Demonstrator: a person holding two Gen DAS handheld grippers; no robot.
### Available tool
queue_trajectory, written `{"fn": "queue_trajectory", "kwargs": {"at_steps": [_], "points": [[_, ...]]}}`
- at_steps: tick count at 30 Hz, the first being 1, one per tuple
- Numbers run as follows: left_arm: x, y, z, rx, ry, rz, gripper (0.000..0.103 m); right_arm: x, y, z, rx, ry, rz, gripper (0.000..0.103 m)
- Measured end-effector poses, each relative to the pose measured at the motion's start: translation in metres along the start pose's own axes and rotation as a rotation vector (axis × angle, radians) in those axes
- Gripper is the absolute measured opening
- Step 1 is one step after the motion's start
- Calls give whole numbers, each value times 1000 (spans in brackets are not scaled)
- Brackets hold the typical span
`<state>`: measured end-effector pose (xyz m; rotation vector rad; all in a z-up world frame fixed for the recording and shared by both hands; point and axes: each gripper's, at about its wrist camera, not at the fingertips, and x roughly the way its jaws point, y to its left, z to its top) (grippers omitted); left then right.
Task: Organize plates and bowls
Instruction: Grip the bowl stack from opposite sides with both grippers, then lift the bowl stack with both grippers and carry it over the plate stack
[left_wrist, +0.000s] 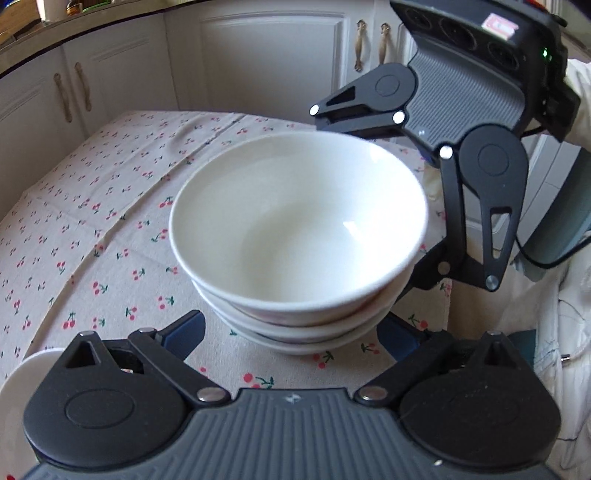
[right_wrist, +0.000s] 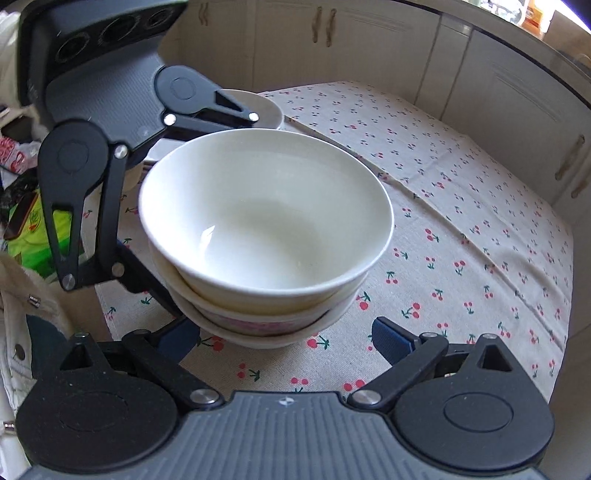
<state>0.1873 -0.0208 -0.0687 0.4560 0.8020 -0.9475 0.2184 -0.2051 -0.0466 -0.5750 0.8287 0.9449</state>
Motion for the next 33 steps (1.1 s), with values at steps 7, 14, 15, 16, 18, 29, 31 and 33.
{"fn": "queue_trajectory", "kwargs": {"at_steps": [7,14,15,16,18,29,31,33], "points": [[-1,6,6,44,-1,-50,97,2,-4,5,-51,14,34,100],[1,8,10,84,3,-92,91,4,-4,11,-107,19,63,93],[-2,7,8,89,2,-97,90,4,-3,12,-115,21,66,92],[-3,7,8,94,1,-101,90,4,-3,13,-122,22,67,92],[-3,6,8,104,2,-104,89,4,-2,14,-133,24,69,92],[-2,10,10,98,4,-125,88,2,-2,15,-122,30,87,91],[-1,9,10,101,7,-122,88,2,-2,15,-119,33,86,91],[-1,8,11,103,11,-122,88,2,-1,16,-116,38,84,91]]}}
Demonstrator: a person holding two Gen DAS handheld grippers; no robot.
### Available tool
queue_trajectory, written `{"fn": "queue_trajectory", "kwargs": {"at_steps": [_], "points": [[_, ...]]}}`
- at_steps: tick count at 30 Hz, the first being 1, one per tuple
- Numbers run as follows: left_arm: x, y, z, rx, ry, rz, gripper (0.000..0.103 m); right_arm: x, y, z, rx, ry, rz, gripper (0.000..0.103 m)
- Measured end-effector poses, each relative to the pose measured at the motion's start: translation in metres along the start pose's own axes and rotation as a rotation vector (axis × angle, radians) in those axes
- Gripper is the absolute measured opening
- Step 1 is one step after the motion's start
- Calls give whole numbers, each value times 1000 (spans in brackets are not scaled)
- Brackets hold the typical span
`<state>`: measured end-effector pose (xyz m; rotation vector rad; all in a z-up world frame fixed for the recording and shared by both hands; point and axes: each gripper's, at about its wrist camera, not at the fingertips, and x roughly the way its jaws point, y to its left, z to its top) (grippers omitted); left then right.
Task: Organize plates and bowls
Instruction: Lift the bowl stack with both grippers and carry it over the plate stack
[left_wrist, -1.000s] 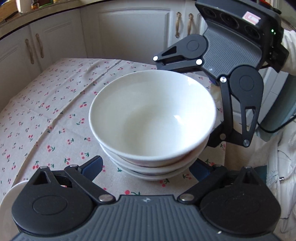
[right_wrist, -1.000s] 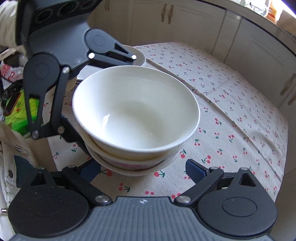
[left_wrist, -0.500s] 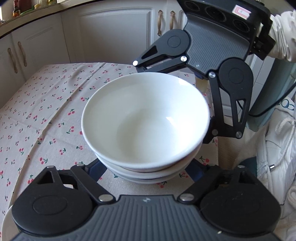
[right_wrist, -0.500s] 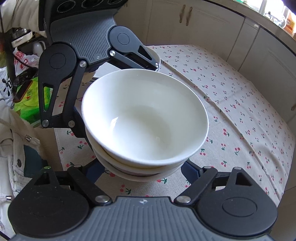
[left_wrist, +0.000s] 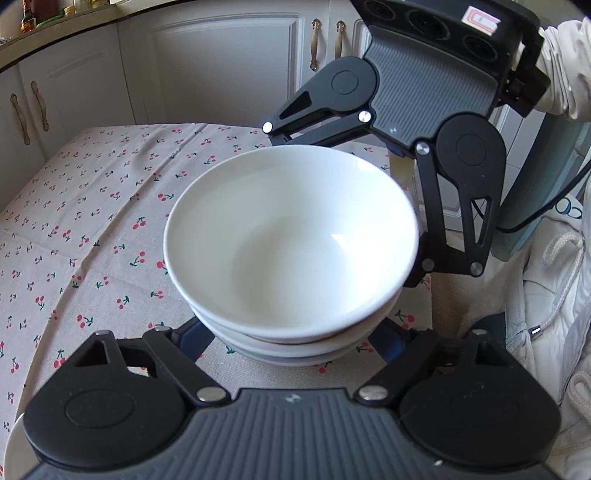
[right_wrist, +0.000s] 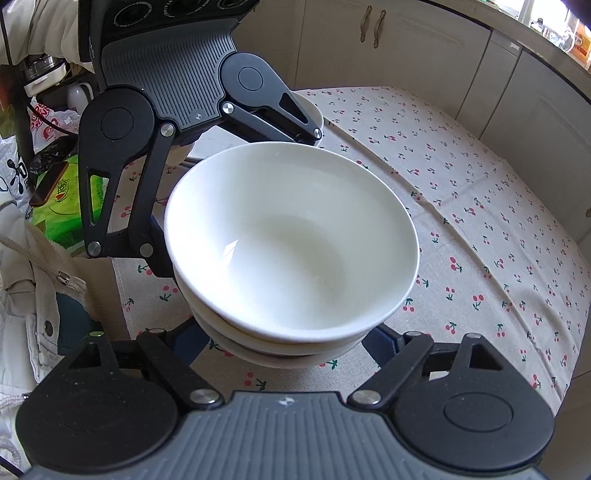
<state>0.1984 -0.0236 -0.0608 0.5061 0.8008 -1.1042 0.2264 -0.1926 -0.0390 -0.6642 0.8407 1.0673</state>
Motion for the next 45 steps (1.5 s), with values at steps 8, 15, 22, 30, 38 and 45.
{"fn": "queue_trajectory", "kwargs": {"at_steps": [8,15,22,30,38,45], "points": [[-11,-5,2,-17,-14,5,88,-8,7,9,-27,16,-4,91],[-44,-5,1,-25,-46,59,88,-23,13,35,-86,-1,-21,91],[-81,2,-14,-40,-54,145,88,-21,23,74,-164,-42,-29,91],[-112,14,-44,-85,-48,232,88,4,32,118,-245,-69,-9,91],[-126,27,-68,-135,-29,284,88,36,36,150,-298,-62,24,91],[-126,35,-84,-166,-11,307,88,60,37,162,-309,-43,50,91]]}}
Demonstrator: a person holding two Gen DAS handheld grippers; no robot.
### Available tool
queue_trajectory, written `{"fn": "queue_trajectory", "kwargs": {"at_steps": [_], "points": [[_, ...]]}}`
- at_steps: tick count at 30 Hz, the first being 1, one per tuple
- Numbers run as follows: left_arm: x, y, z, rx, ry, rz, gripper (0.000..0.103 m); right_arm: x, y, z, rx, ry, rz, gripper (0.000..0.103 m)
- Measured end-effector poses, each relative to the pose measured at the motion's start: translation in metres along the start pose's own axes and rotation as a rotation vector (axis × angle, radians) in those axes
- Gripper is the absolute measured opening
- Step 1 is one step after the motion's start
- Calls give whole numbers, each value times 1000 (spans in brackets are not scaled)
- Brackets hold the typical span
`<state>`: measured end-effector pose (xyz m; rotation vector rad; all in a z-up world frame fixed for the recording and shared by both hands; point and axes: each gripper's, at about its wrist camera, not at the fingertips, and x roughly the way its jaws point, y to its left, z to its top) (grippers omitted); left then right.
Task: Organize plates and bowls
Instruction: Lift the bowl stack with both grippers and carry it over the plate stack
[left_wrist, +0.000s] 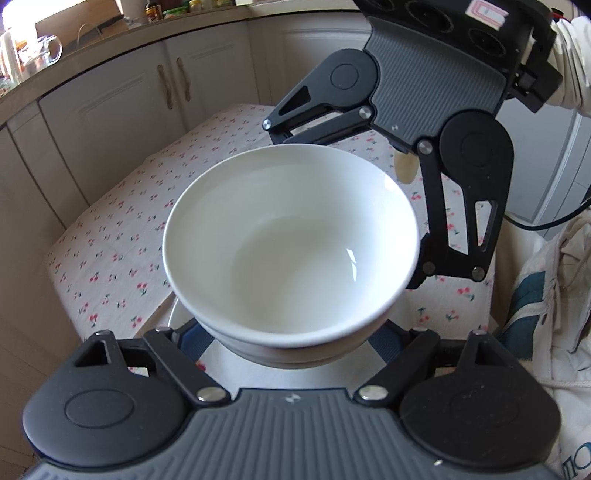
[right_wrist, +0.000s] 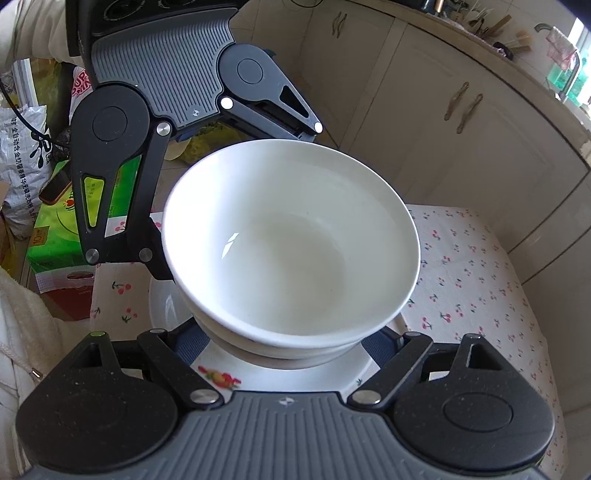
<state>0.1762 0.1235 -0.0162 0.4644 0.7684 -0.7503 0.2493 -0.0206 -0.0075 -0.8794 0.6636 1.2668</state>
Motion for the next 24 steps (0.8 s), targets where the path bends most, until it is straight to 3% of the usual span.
{"fn": "queue_trajectory", "kwargs": {"at_steps": [24], "points": [[15,19,-13,-69,24,-37,88,34,-10,8,30,36,52,91]]}}
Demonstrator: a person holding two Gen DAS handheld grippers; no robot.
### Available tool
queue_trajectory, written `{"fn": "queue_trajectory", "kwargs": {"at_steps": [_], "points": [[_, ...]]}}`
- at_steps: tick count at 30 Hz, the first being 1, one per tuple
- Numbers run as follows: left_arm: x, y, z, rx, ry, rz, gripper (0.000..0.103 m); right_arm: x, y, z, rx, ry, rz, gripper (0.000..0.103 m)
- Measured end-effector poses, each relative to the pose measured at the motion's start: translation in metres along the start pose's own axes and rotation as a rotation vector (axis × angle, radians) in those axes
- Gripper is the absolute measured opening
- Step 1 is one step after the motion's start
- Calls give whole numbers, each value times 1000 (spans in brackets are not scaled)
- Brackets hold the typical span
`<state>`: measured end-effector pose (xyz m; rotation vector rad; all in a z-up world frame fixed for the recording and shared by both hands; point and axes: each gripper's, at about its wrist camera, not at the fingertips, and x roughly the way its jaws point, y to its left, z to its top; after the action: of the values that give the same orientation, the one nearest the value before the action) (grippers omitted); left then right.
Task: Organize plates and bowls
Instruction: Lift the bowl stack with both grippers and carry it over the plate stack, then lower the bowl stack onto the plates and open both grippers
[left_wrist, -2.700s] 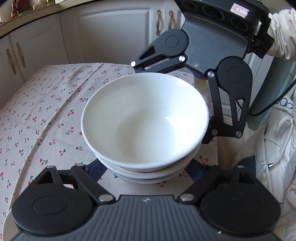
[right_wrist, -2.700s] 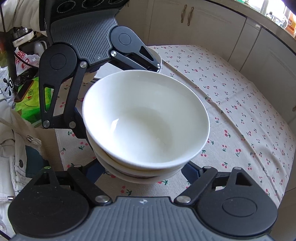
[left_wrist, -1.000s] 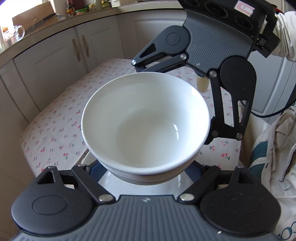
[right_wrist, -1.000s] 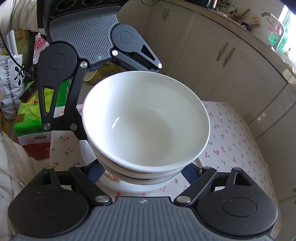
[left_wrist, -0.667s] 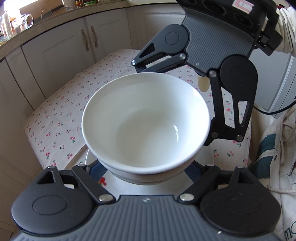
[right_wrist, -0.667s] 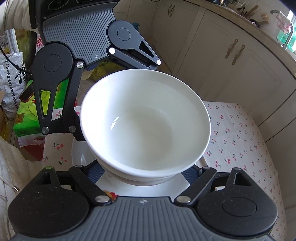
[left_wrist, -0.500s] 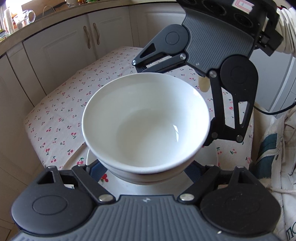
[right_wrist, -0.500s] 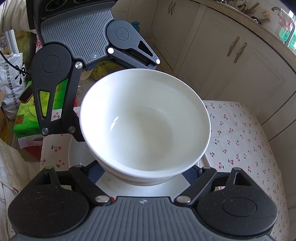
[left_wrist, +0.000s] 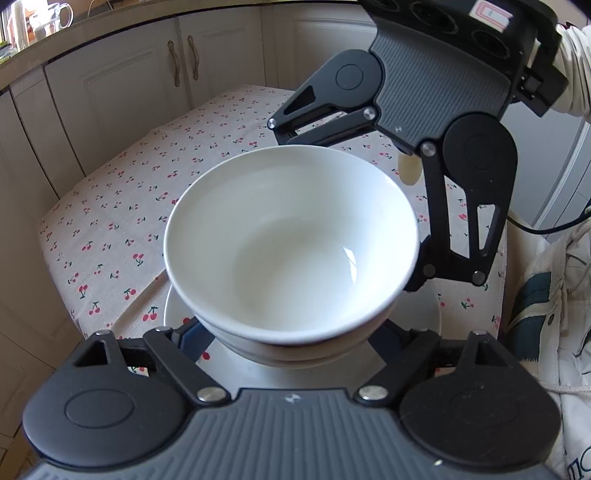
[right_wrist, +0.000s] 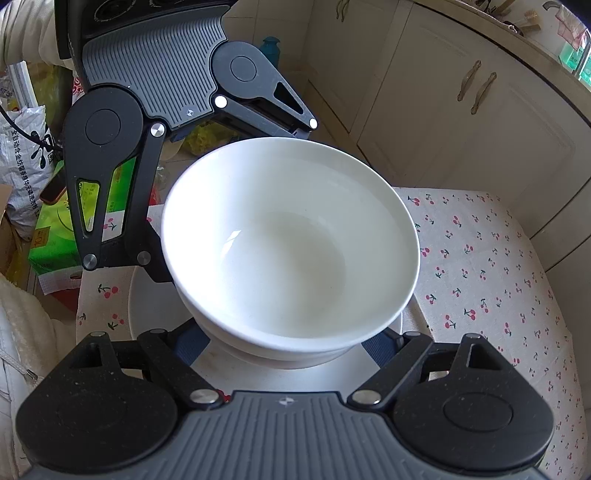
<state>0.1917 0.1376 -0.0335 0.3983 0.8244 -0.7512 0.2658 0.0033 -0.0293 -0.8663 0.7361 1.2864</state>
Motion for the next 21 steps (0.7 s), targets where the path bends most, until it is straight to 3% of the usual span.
{"fn": "queue_trajectory", "kwargs": {"at_steps": [21], "points": [[2,8,-4,-41,-12,-32,88,0,-4,7,25,25,7,90]]}}
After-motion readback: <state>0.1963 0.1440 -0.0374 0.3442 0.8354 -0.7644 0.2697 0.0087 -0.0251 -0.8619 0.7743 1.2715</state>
